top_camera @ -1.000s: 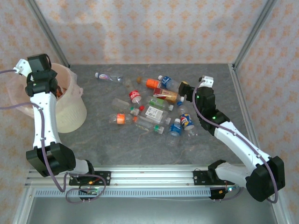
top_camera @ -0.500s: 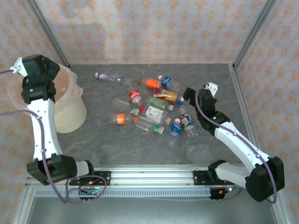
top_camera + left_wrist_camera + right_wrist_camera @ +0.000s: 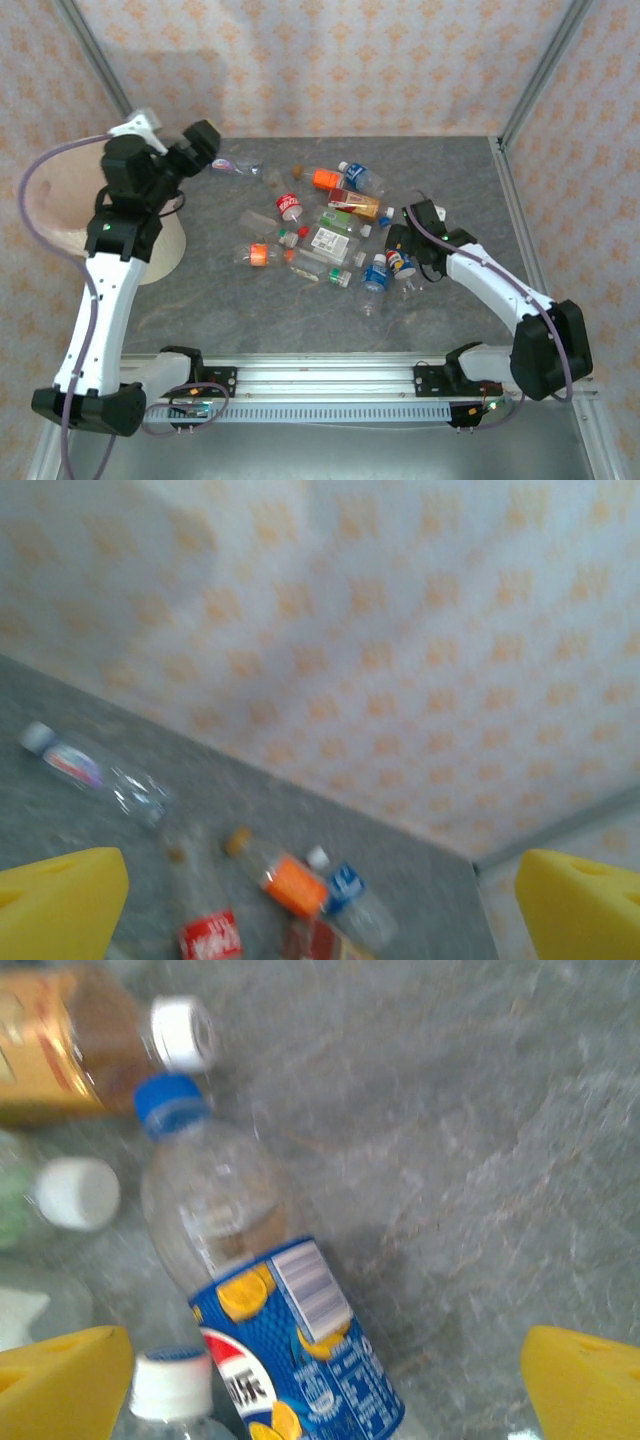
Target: Put the plastic bottles in the bin
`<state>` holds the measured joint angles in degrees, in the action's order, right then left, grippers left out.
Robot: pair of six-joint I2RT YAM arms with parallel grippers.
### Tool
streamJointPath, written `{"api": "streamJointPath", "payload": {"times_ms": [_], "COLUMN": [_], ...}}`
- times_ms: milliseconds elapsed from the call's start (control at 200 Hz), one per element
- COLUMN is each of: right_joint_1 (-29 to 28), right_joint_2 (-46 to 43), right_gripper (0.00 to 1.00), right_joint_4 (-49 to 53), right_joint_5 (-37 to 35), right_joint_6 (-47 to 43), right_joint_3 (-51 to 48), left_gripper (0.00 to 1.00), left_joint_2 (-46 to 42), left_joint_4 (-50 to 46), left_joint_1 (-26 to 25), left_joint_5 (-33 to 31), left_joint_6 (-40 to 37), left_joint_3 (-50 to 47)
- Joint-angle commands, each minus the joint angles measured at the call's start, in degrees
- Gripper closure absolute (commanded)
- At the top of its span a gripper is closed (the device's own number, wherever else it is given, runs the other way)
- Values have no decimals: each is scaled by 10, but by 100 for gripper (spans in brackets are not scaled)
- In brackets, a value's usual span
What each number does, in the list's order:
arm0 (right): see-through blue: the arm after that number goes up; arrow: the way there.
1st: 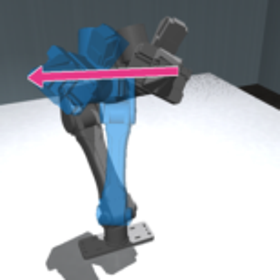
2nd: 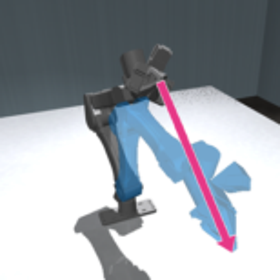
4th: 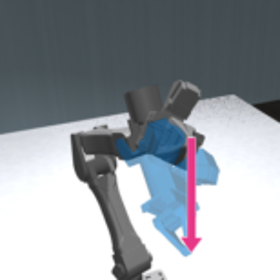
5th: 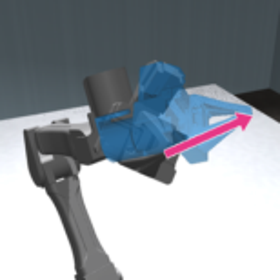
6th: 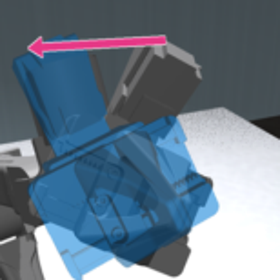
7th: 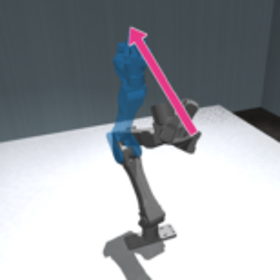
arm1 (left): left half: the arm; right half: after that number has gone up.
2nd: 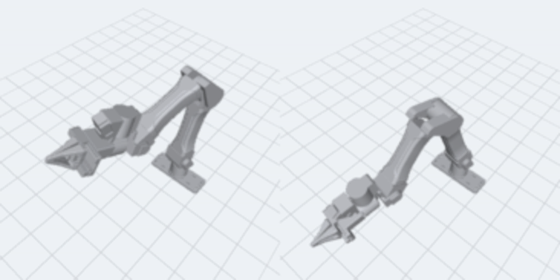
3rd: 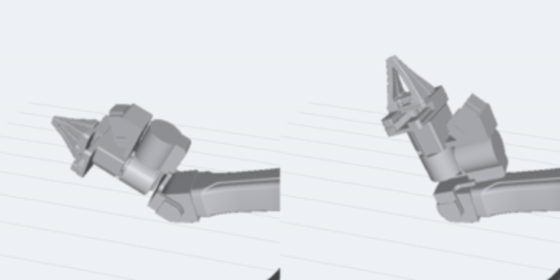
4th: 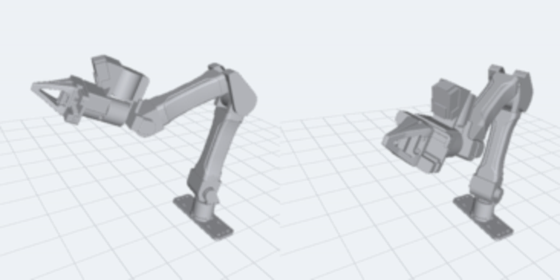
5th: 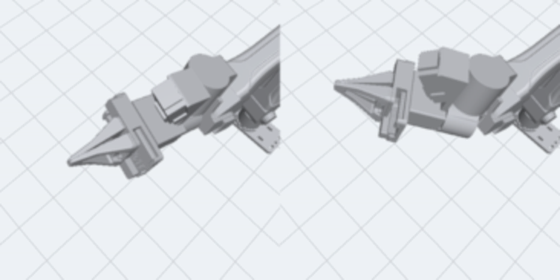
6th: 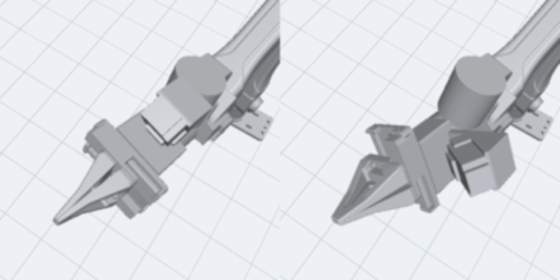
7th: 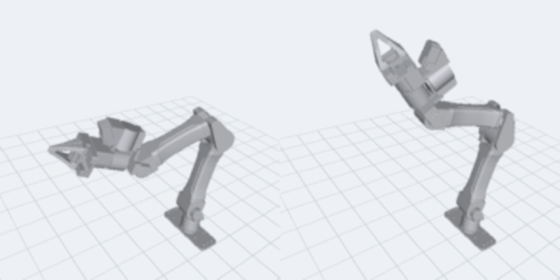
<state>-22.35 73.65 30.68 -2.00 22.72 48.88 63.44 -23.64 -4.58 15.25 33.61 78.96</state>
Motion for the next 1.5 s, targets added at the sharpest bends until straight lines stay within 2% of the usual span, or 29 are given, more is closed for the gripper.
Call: {"api": "streamJointPath", "payload": {"times_ms": [0,160,350,465,656,746,956,1196,1296,1391,1496], "right_joint_1": [-3,-7,-10,-15,-15,-15,-15,-15,-18,-23,-26], "right_joint_2": [9,16,19,38,83,88,96,-7,-63,-115,-137], "right_gripper": [0,6,10,12,16,21,30,48,50,50,50], "right_joint_4": [66,81,68,51,33,-7,-68,-84,-105,-156,-226], "right_joint_5": [21,31,60,74,15,-11,-15,-65,-61,-20,63], "right_joint_6": [-2,18,23,22,67,82,75,67,40,6,-21], "right_joint_3": [12,-16,-40,-45,-46,-61,-85,-113,-117,-121,-118], "left_gripper": [0,0,0,0,0,0,0,0,0,0,0], "left_joint_2": [5,15,41,52,63,73,92,103,109,119,132], "left_joint_4": [20,76,81,79,86,83,86,102,108,118,143], "left_joint_1": [-50,-117,-169,-176,-177,-176,-176,-177,-177,-178,-178], "left_joint_5": [34,86,76,58,32,31,37,50,56,63,82], "left_joint_6": [-26,-27,-27,-27,-18,-20,-24,-17,-12,-4,10], "left_joint_3": [-1,-51,-83,-103,-123,-120,-115,-122,-124,-123,-127]}}
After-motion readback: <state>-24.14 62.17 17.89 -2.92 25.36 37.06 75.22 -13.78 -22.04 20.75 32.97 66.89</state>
